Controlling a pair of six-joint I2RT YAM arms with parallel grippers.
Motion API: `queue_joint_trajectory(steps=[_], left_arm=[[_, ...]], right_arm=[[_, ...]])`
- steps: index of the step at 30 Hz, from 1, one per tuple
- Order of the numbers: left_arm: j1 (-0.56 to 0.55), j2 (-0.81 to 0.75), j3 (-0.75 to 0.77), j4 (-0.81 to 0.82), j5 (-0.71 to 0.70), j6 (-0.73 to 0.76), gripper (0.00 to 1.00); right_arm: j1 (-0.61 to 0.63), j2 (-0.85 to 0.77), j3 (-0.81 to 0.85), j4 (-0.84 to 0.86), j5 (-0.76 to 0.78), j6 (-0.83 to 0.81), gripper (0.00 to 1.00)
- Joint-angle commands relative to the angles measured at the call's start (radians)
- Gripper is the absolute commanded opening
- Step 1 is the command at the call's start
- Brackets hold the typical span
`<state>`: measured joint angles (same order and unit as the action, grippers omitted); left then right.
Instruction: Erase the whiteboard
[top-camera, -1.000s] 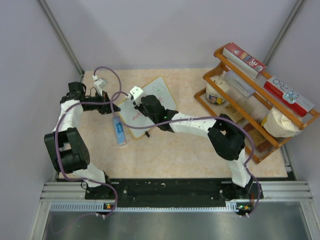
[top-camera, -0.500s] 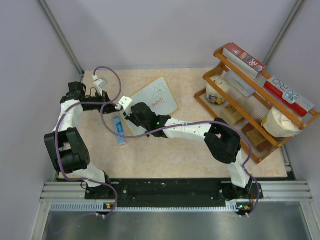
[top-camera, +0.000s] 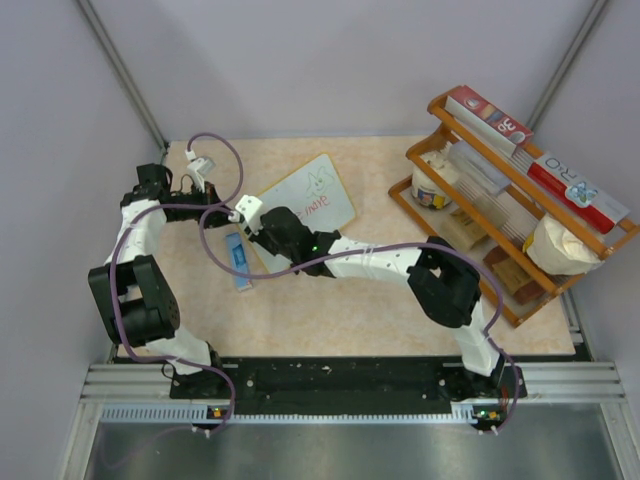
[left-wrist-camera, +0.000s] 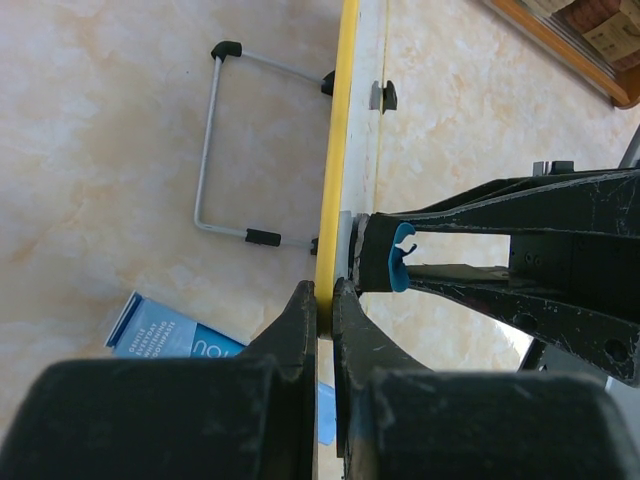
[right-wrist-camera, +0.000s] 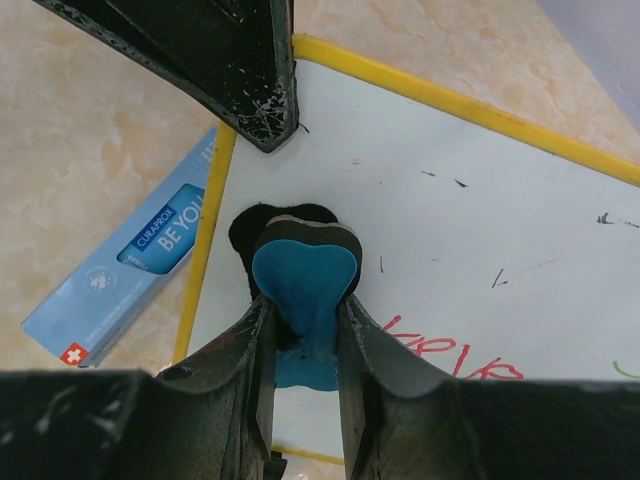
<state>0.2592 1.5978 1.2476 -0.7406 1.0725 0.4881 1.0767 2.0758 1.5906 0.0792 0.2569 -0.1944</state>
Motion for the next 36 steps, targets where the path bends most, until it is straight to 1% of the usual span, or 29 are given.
queue_joint_trajectory(steps=[1,7,16,28,36], left_arm=[[-0.025,0.007,0.003,-0.055,-0.029,0.076,0.0],[-0.026,0.007,0.01,-0.072,-0.039,0.09,0.0],[-0.026,0.019,0.026,-0.097,-0.048,0.11,0.0],[-0.026,0.024,0.027,-0.111,-0.06,0.132,0.0],[-0.026,0.024,0.026,-0.121,-0.063,0.147,0.0]], right_arm=[[-0.046,-0.013,-0.041,0.05,0.031,-0.014,0.0],[-0.106,-0.033,-0.119,0.117,0.05,-0.014,0.0],[-0.202,-0.049,-0.181,0.175,0.061,-0.007,0.0],[-0.323,-0.054,-0.195,0.214,0.067,-0.023,0.0],[-0.377,-0.039,-0.182,0.229,0.07,-0.04,0.0]])
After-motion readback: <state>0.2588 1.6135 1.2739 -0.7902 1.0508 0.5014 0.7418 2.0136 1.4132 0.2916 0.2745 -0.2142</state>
